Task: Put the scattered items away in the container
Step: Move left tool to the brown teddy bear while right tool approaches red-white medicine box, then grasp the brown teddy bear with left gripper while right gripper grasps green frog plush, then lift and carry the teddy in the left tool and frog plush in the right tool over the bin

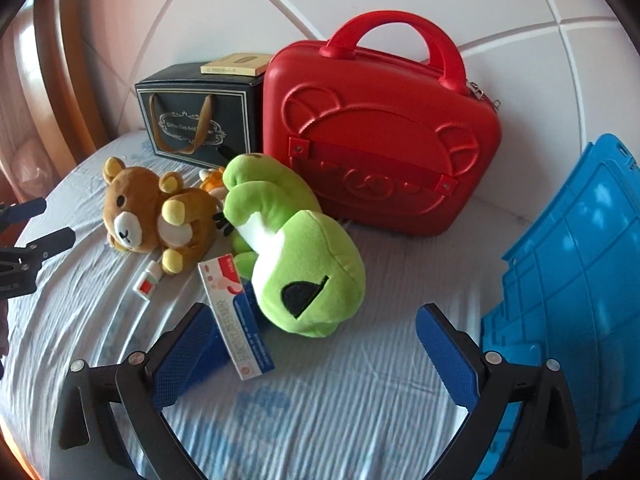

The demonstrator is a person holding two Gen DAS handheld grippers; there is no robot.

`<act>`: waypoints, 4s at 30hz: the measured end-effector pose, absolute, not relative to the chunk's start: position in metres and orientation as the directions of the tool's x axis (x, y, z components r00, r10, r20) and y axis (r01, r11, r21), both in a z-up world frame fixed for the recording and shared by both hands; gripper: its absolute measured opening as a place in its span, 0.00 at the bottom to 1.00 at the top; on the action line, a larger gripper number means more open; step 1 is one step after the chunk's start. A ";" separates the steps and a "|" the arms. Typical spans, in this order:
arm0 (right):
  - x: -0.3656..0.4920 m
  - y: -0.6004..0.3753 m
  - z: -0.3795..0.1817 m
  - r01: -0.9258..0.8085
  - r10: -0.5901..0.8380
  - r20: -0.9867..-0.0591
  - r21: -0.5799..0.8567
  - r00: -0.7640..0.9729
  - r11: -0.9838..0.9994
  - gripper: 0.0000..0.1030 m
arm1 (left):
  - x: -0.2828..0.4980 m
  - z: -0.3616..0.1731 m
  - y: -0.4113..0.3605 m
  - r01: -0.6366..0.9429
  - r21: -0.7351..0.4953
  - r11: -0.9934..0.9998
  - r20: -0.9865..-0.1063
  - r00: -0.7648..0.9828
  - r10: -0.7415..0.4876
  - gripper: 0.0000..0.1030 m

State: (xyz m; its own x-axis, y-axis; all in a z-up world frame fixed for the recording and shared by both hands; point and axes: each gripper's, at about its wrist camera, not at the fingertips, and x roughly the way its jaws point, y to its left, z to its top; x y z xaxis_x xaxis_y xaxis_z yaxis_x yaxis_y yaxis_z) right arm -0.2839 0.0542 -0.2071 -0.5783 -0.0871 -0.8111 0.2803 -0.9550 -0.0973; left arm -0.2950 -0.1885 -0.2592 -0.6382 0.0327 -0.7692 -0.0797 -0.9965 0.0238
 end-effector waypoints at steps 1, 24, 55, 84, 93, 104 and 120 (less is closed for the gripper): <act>-0.290 0.054 -0.212 0.283 -0.081 -0.816 -0.104 -0.572 -0.954 1.00 | -0.304 -0.267 -0.191 -0.079 0.019 -0.997 -0.774 -0.632 0.035 0.92; -0.364 0.041 -0.278 0.253 -0.060 -0.876 -0.072 -0.478 -0.965 1.00 | -0.409 -0.349 -0.207 -0.041 0.007 -0.999 -0.834 -0.552 0.017 1.00; -0.278 0.066 -0.270 0.197 -0.091 -0.904 0.008 -0.417 -0.980 0.59 | -0.291 -0.313 -0.215 -0.026 -0.041 -0.999 -0.782 -0.622 0.048 0.78; -0.042 0.126 -0.203 0.158 -0.190 -0.884 0.134 -0.427 -0.978 0.58 | -0.072 -0.224 -0.175 -0.055 0.058 -0.997 -0.775 -0.631 -0.011 0.78; -0.003 0.126 -0.171 0.236 -0.216 -0.863 0.116 -0.457 -0.965 0.58 | -0.036 -0.166 -0.153 -0.029 0.057 -0.998 -0.738 -0.674 -0.023 0.78; 0.028 0.117 -0.122 0.329 -0.257 -0.830 0.094 -0.495 -0.939 0.58 | -0.006 -0.108 -0.138 0.025 0.036 -0.999 -0.700 -0.713 -0.043 0.78; 0.048 0.158 -0.033 0.306 -0.309 -0.723 0.142 -0.617 -0.941 0.58 | 0.017 -0.039 -0.114 0.036 0.036 -0.999 -0.603 -0.796 -0.050 0.78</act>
State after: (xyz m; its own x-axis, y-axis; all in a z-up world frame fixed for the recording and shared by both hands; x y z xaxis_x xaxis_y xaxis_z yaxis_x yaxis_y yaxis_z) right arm 0.0479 0.1583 -0.0332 -0.6171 -0.3094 -0.7235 0.3057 -0.9415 0.1419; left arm 0.0170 -0.1136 -0.0394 -0.7962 -0.0503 -0.6029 0.0357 -0.9987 0.0361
